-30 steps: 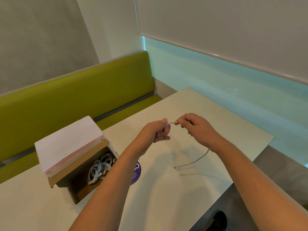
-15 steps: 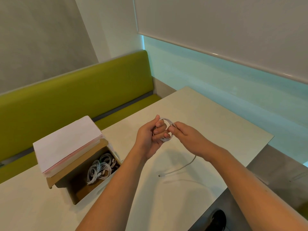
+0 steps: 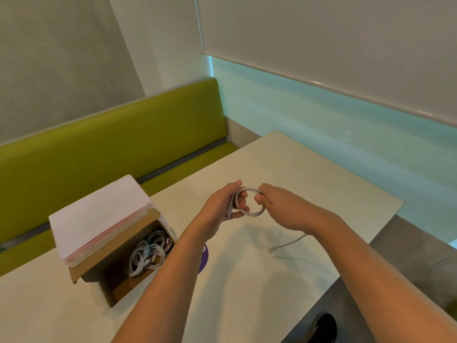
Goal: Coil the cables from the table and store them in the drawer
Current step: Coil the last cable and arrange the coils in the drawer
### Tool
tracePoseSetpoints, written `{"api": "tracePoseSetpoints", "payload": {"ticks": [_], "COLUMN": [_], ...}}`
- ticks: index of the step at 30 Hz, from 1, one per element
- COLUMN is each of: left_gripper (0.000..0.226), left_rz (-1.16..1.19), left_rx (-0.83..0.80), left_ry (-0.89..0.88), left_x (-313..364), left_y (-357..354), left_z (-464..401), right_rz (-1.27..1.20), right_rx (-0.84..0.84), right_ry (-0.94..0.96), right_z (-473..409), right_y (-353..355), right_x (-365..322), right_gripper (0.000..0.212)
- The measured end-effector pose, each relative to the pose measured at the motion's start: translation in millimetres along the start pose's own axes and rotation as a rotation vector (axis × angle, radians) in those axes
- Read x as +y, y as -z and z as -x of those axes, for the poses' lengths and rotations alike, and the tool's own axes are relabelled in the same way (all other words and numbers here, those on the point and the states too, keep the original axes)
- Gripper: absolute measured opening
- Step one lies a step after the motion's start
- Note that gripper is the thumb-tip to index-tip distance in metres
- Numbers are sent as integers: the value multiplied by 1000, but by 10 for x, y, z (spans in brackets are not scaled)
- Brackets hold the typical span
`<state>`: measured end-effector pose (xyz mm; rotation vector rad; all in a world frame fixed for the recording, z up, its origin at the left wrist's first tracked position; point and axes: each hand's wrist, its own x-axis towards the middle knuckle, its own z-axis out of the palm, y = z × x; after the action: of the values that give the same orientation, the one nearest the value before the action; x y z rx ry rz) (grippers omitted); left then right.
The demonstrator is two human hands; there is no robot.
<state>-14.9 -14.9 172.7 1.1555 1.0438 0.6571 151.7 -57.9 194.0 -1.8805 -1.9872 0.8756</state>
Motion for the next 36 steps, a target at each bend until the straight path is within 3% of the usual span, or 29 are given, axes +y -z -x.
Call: {"api": "tracePoseSetpoints", "payload": {"ticks": [3,5,9,15,21,24,28,31,34,36], "left_gripper": [38,36,33,35,36,36,38,27,23,17], "left_rz": [-161,-144,-2,258,424,334,-193,-423,-462,-278], "left_rx": [-5,16,46,50,81,86,202,245,244,276], "left_ry": [-15,-49,-45,76,83,71,-43,-181,-228,-230], "left_x": [6,-19,-33,-12,24,5,-28,-61,-73,-29], "left_y": [-38,-48,-29,-79,-154,-147,-99,-11,48,29], "left_z": [21,15,-13,-15,-11,-2,6,5,40,87], "right_rz": [49,-57,-469,-507,-824,-754,-629,-605,-526,-504], "right_rx": [-23,-1,-11,52,64,93,146,190,235,253], "right_ry": [-14,-21,-45,-7,7,-6,-34,-48,-60,-66], "right_z": [-22,-36,-4,6,5,-6,-9,-16,-40,-51], "right_y": [-41,-62,-78,-156,-127,-122,-94,-87,-95,-116], "right_x": [11,13,58,69,37,65,127,158,183,194], "right_gripper": [22,23,37,32,31,31,32,32,32,32]}}
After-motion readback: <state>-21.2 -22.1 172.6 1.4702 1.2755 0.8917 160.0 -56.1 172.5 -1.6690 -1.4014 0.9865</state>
